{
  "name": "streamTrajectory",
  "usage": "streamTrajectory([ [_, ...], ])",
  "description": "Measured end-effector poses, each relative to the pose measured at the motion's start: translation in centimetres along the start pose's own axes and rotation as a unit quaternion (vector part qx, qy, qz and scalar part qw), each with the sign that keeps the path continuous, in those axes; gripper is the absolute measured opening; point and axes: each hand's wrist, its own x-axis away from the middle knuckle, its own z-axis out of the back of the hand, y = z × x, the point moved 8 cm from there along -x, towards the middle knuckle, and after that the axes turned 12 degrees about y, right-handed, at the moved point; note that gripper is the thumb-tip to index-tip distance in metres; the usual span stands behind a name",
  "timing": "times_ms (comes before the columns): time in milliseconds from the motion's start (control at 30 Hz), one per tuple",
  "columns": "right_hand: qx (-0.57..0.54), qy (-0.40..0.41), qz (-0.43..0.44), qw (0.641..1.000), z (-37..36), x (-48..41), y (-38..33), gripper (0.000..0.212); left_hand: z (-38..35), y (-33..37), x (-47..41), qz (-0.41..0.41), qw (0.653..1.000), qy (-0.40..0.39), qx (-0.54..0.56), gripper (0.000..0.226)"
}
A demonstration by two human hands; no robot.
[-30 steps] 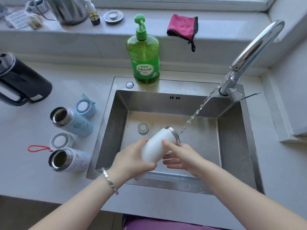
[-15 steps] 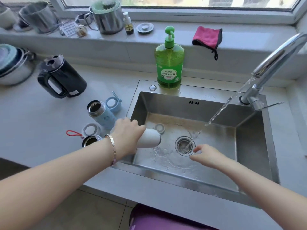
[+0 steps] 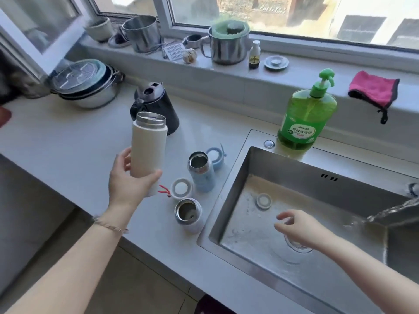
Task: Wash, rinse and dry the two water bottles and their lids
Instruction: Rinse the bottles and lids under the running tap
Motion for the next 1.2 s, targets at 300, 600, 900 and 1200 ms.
streamTrajectory([
  [300, 0.003, 0.017, -0.035, 0.999, -1.6, -2.5, -2.5, 0.028, -9.9, -7.3, -7.5, 0.031, 0.996, -0.081, 0.009, 0.069],
  [600, 0.001, 0.011, -0.05, 0.999, -3.3, -3.2, -2.8, 0.028, -12.7, -13.2, -7.8, 0.073, 0.978, -0.196, 0.011, 0.066],
  [900, 0.022, -0.028, -0.029, 0.999, -5.2, -3.9, -4.7, 0.033, -9.6, -12.5, -5.5, 0.121, 0.97, -0.208, -0.031, 0.075],
  [1200, -0.014, -0.038, -0.046, 0.998, -6.5, -4.9, -0.7, 0.032, -8.4, 1.7, 6.8, -0.111, 0.947, -0.293, -0.068, 0.013],
])
